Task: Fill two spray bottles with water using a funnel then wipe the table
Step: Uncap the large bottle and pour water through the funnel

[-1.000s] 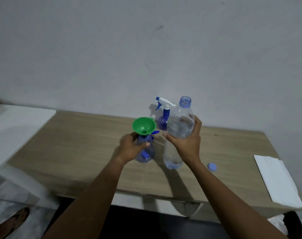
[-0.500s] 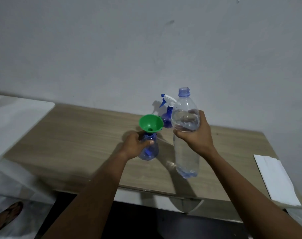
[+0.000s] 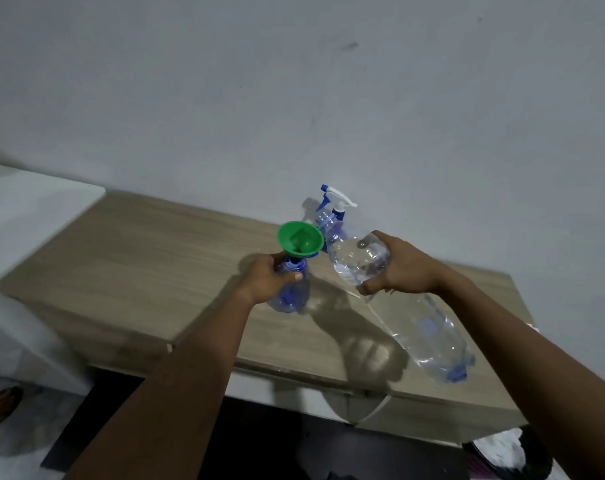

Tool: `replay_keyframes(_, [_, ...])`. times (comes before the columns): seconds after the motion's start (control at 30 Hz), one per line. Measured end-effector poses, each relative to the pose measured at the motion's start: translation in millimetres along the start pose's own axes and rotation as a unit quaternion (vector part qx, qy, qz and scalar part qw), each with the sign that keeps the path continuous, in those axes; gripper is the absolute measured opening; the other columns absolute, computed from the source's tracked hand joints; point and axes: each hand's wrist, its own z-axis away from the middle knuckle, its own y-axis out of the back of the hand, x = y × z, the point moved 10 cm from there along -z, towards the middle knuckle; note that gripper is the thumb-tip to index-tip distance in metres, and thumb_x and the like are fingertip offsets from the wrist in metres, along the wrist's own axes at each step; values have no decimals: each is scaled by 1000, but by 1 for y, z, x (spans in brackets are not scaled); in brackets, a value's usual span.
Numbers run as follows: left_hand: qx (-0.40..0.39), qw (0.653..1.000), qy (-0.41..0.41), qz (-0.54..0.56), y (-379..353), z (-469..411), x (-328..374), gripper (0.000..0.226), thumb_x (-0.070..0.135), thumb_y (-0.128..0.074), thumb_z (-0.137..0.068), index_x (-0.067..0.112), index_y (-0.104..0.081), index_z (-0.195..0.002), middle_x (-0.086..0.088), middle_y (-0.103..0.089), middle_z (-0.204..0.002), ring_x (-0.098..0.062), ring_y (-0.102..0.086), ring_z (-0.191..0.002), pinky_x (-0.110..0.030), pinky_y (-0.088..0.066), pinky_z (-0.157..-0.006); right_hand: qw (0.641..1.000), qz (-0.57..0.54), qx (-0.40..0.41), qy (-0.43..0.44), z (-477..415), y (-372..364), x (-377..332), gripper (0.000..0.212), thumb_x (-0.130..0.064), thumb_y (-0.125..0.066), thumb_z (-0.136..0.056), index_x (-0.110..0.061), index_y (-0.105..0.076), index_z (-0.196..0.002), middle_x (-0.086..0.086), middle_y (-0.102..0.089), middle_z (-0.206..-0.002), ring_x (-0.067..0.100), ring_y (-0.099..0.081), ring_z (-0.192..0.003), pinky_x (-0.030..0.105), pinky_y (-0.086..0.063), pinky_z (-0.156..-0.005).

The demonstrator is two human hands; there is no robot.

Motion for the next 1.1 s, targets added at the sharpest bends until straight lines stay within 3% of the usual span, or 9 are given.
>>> replay_keyframes(0.2, [7,1000,28,-7,1,2,1,43,10,-79,-82,9,-69,-124,-5,-75,-111,-14,-66,-98,-32,-53,-94,998,24,-49,-19,0,-6,-4,57,-20,-90,-62,-28,-58,-109,-4,-74,-88,17,-69,-77,35,-60,-69])
replay_keyframes(0.4, [4,998,49,-24,1,-1,0,43,13,-82,-80,10,-71,-121,-5,-75,-111,-21,-69,-108,-40,-52,-102,996,59,-67,-25,-1,-7,-7,63,-30,-90,-59,-30,-58,-113,-7,-71,-94,15,-68,-89,34,-57,-78])
replay_keyframes(0.53, [8,998,54,-27,2,0,-1,42,13,-82,-79,12,-71,-120,-4,-76,-110,-21,-69,-107,-42,-52,-102,995,44,-80,-38,1,-9,-7,63,-26,-89,-59,-30,-58,-113,-9,-73,-85,13,-72,-80,29,-56,-66])
replay_keyframes(0.7, [5,998,56,-33,3,-1,-3,45,15,-83,-77,13,-71,-121,-3,-76,-110,-21,-69,-108,-45,-51,-103,993,67,-90,-30,5,-8,-16,55,-20,-89,-65,-26,-58,-110,-10,-71,-86,8,-69,-76,21,-50,-64])
replay_keyframes(0.83, [8,998,53,-35,2,0,-2,43,13,-81,-79,13,-71,-120,-4,-76,-110,-20,-69,-107,-42,-52,-102,992,84,-95,-28,6,-8,-19,51,-21,-89,-66,-27,-55,-104,-7,-71,-93,15,-70,-83,24,-53,-67])
replay_keyframes(0.93, [8,998,52,-40,2,1,0,42,13,-80,-81,13,-70,-122,-5,-75,-111,-19,-69,-105,-35,-53,-99,990,89,-102,-29,7,-8,-21,48,-20,-89,-65,-25,-58,-102,-7,-73,-88,12,-71,-76,24,-54,-65])
replay_keyframes(1.1, [3,998,48,-38,1,0,2,45,10,-79,-82,8,-68,-125,-7,-74,-113,-16,-67,-99,-26,-50,-90,987,107,-116,-40,9,-8,-22,47,-20,-88,-66,-19,-59,-104,1,-76,-84,15,-71,-70,44,-61,-74])
